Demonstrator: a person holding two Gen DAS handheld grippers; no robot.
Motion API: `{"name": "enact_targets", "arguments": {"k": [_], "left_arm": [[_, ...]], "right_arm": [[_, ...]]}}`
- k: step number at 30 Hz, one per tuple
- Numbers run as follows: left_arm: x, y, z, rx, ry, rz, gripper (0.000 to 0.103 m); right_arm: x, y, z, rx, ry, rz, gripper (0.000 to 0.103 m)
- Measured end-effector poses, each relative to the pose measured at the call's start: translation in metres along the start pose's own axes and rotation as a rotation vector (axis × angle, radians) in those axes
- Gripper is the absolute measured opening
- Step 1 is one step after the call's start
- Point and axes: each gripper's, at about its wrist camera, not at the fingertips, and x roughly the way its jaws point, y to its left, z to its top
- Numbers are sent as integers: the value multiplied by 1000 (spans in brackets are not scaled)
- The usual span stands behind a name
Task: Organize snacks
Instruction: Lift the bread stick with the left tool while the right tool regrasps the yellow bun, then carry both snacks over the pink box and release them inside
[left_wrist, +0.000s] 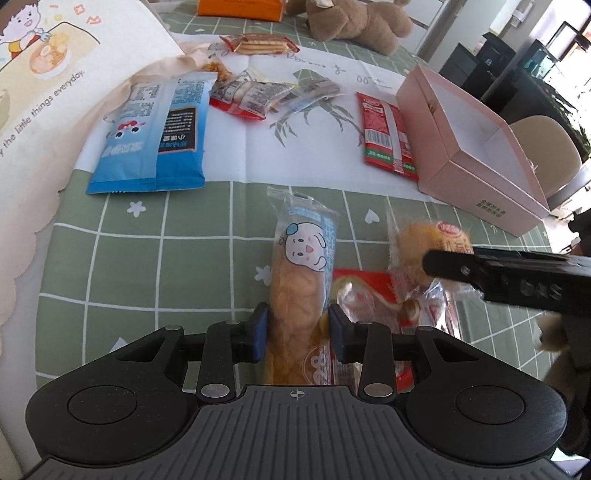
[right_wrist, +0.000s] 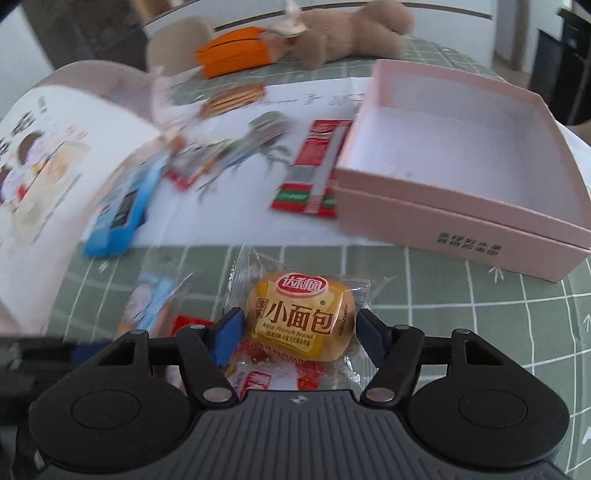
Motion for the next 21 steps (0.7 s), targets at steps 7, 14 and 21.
{"name": "enact_targets", "arguments": {"k": [7, 14, 21], "left_arm": [[2, -1, 2, 4, -7, 0, 39], [3, -4, 3, 30, -7, 9, 39], [5, -10, 7, 80, 2, 14, 38]], "right_arm": [[-3, 4, 6, -50, -26, -42, 85], [24, 5, 13, 23, 38, -34, 79], [-15, -10, 0, -24, 10, -56, 75]]}}
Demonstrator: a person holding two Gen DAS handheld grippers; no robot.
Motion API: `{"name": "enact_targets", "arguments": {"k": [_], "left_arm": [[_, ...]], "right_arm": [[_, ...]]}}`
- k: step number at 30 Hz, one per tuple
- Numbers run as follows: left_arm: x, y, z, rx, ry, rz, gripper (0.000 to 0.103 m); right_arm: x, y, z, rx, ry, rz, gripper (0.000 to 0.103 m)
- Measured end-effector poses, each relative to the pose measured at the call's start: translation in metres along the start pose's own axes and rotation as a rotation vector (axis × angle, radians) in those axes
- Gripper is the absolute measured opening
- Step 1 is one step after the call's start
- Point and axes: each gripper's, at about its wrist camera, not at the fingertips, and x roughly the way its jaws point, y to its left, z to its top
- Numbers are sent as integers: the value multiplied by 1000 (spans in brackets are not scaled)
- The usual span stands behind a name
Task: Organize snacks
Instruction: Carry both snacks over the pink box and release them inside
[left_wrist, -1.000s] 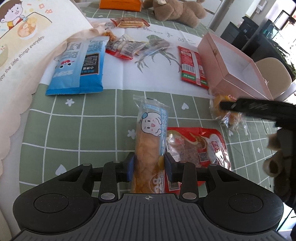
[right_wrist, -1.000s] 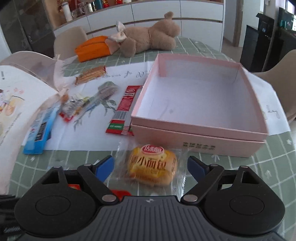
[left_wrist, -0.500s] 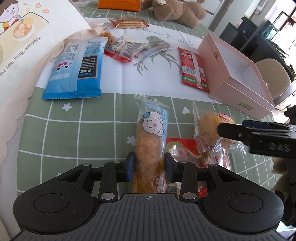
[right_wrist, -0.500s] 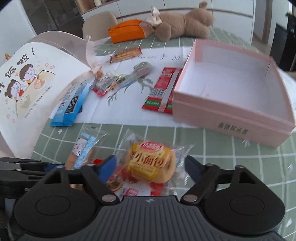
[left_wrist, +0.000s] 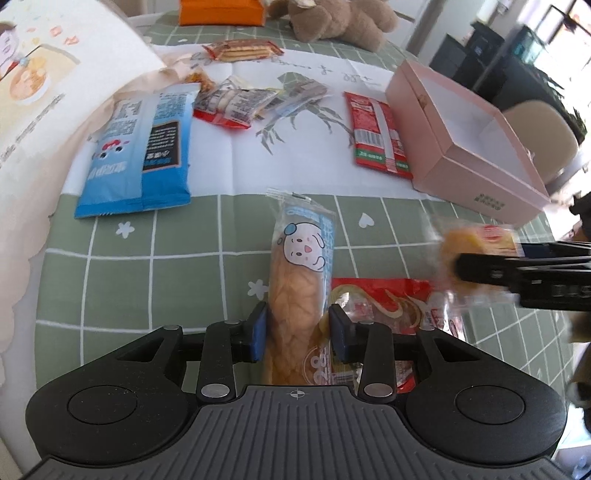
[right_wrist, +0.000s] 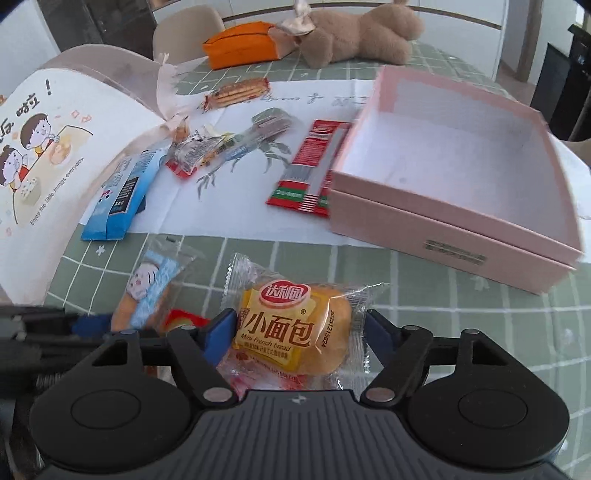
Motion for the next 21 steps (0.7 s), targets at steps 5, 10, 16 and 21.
{"name": "enact_targets", "arguments": {"k": [5, 10, 16, 21], "left_arm": [[-15, -17, 15, 2, 1, -86, 34], [-52, -66, 67, 71, -97, -197, 34], [-65, -134, 147, 160, -189, -203, 34], [-46, -167, 193, 139, -174, -195, 34]], "right_arm": [[-25, -34, -14, 51, -15, -65, 75], [-50, -61, -26, 84, -37, -107, 75], [-71, -84, -20, 105, -85, -131, 75], [-79, -102, -12, 108, -107, -142, 75]]}}
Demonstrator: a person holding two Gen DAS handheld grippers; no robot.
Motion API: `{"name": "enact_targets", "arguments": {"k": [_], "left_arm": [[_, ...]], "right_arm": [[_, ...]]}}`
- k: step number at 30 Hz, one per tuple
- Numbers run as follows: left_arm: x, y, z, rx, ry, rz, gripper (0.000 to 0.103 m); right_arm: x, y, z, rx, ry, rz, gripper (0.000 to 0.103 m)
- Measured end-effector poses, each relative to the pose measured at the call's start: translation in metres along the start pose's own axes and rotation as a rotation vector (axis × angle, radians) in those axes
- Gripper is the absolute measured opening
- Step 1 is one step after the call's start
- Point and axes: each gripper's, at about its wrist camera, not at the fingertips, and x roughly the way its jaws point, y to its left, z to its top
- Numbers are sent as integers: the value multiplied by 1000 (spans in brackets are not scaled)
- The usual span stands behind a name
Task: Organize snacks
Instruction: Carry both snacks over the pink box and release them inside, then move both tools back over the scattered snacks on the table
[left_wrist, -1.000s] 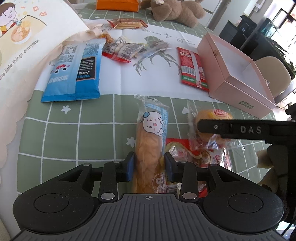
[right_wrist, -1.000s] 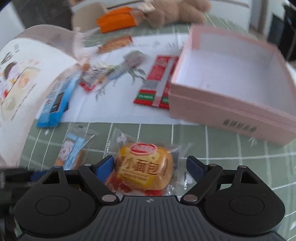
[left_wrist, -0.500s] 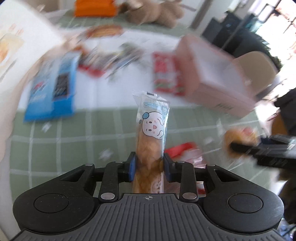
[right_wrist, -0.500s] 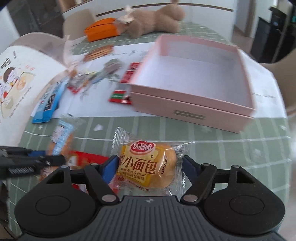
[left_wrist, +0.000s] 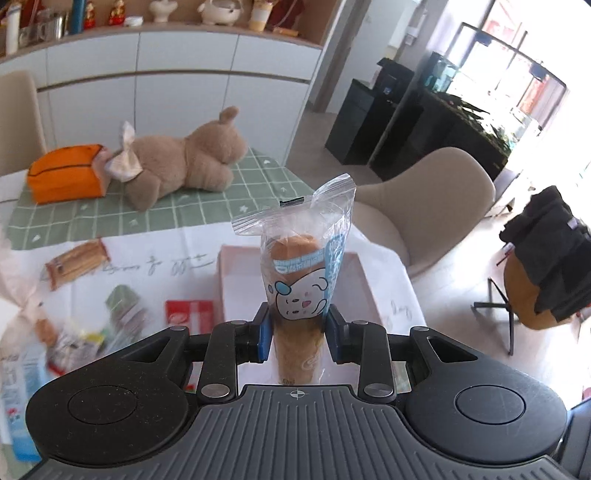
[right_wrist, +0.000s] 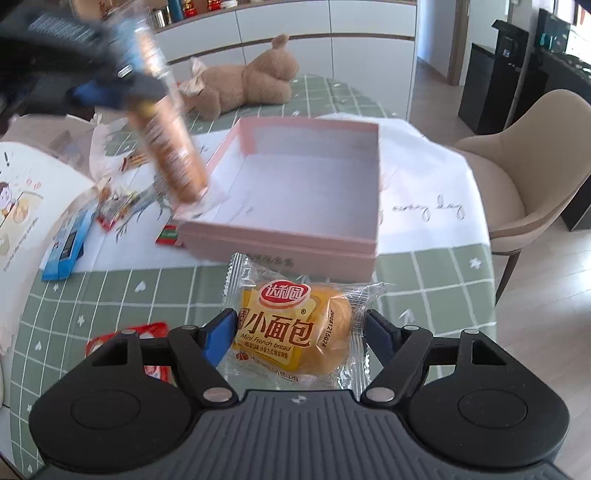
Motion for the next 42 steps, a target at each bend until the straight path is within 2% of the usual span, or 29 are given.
{"name": "enact_targets", "arguments": {"k": [2, 7, 11, 14, 16, 17, 20, 25, 26, 28, 29, 31, 33, 34, 35, 39, 40, 41, 42], "left_arm": [[20, 0, 9, -25, 25, -7, 35], [50, 13, 1, -21, 91, 24, 35], [36, 44, -14, -85, 65, 11, 35], [25, 68, -24, -107, 54, 54, 35], [16, 86, -35, -121, 54, 95, 35], [12, 96, -43, -130, 57, 115, 35], [4, 126, -67, -178, 78, 165, 35], [-10, 168, -107, -275, 93, 213, 35], [-11, 173, -114, -291, 93, 222, 35], [-17, 181, -128, -311, 98, 227, 35], [-18, 185, -133, -318, 103, 225, 35], [-21, 189, -141, -320, 114, 218, 35], [-24, 191, -147, -314, 122, 214, 35], [-26, 192, -149, -312, 123, 210, 35], [-28, 193, -150, -311, 123, 205, 35], [-30, 202, -153, -339, 106, 194, 35], [-29, 203, -153, -343, 105, 192, 35], [-28, 204, -154, -344, 106, 191, 35], [-27, 204, -154, -342, 106, 191, 35]], "right_arm": [[3, -3, 5, -3, -1, -5, 75], [8, -7, 17, -2, -2, -3, 75], [8, -4, 44, 2, -50, 11, 75], [14, -1, 71, 8, -127, 6, 76], [25, 5, 87, 6, -156, -26, 79], [31, 6, 94, 8, -154, -35, 82], [50, 11, 106, 30, -121, -9, 82], [74, 35, 106, 39, -79, 27, 82], [78, 42, 106, 33, -81, 21, 80], [92, 59, 113, 1, -88, -25, 67], [101, 65, 119, -15, -91, -57, 57], [121, 68, 134, -7, -101, -95, 56], [143, 64, 146, 45, -59, -87, 54], [151, 59, 148, 86, -29, -66, 49], [154, 55, 148, 125, -10, -37, 34], [147, 44, 133, 143, 39, -71, 29], [148, 40, 128, 143, 79, -86, 25], [148, 36, 123, 148, 116, -87, 24], [143, 35, 119, 139, 113, -72, 24]]}}
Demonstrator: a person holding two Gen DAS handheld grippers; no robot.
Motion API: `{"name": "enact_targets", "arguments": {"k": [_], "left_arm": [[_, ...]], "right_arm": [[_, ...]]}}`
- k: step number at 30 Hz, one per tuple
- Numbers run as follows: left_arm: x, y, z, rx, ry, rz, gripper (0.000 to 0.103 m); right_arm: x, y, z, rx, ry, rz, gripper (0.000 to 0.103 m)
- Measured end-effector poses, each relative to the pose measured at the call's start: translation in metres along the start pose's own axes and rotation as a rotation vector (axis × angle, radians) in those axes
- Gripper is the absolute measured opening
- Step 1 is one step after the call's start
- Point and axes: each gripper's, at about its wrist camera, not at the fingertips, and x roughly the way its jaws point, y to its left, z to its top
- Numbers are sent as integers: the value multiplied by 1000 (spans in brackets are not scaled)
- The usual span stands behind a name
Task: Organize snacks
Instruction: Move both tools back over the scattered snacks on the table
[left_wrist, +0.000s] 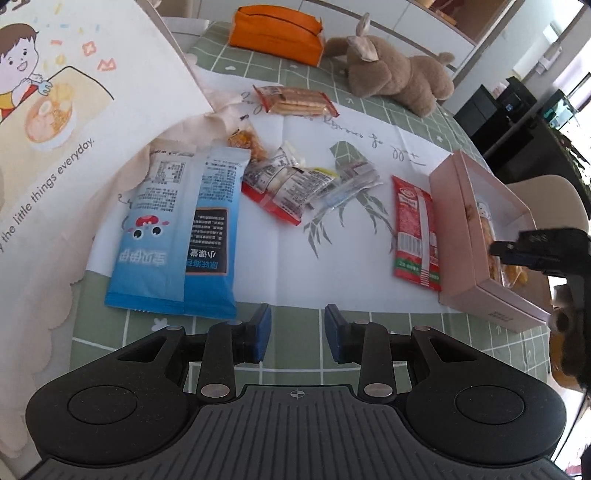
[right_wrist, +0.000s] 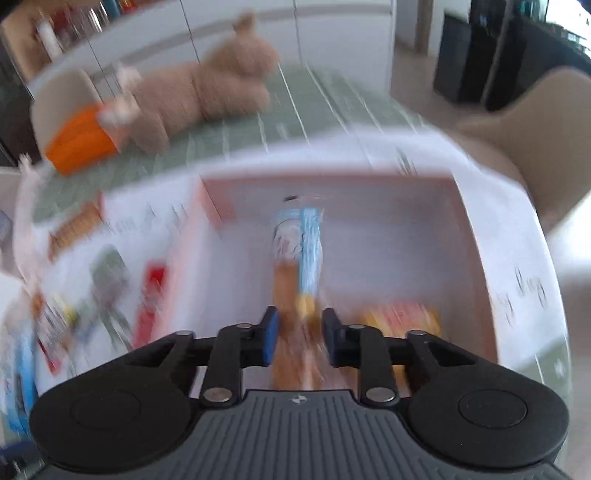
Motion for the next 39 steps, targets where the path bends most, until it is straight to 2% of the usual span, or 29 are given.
{"name": "enact_targets", "arguments": {"k": [2, 3, 4, 5, 6, 7, 9, 12, 14, 16, 18, 21, 24, 25, 27, 28, 30, 35, 39], "left_arm": [[0, 0, -1, 9, -10, 15, 35], [-1, 1, -1, 14, -22, 32, 35], [-2, 1, -1, 17, -33, 49, 35], [-3, 3, 0, 17, -43, 66, 35], [-3, 5, 1, 15, -49, 79, 35], [-3, 8, 3, 16, -52, 90, 35], [-4, 15, 7, 22, -56, 121, 35], [-8, 30, 12, 16, -76, 147, 35], [-9, 43, 13, -11, -77, 149, 35], [-10, 55, 14, -43, -78, 139, 35], [-13, 64, 14, -64, -97, 141, 35], [-18, 77, 14, -102, -116, 125, 35], [-19, 88, 14, -127, -113, 109, 35], [-20, 91, 14, -141, -117, 108, 35], [-16, 96, 17, -181, -120, 100, 35], [-14, 97, 18, -198, -117, 93, 35], [-10, 96, 21, -204, -118, 85, 35], [1, 82, 19, -163, -86, 77, 35], [3, 63, 13, -80, -75, 62, 35]], "right_arm": [[-15, 8, -4, -77, -50, -56, 24], [-25, 17, -5, -130, -97, -83, 29], [-34, 26, -5, -169, -133, -91, 36], [-41, 36, -3, -200, -163, -83, 54], [-48, 50, -1, -225, -189, -60, 71], [-50, 61, 4, -236, -200, -34, 75], [-45, 91, 16, -230, -179, 38, 79], [-17, 140, 40, -192, -89, 168, 84], [7, 175, 55, -191, -50, 201, 84], [31, 208, 71, -178, -46, 197, 84], [56, 234, 92, -113, -47, 192, 84], [93, 261, 113, -24, -54, 149, 84], [126, 276, 123, -50, 1, 100, 81], [124, 279, 119, -92, -17, 93, 79], [118, 282, 106, -206, -9, 69, 67], [114, 282, 98, -258, -7, 59, 64], [101, 275, 77, -348, 7, 71, 58], [62, 239, 21, -418, 64, 153, 51], [32, 205, -27, -441, 87, 230, 49]]}}
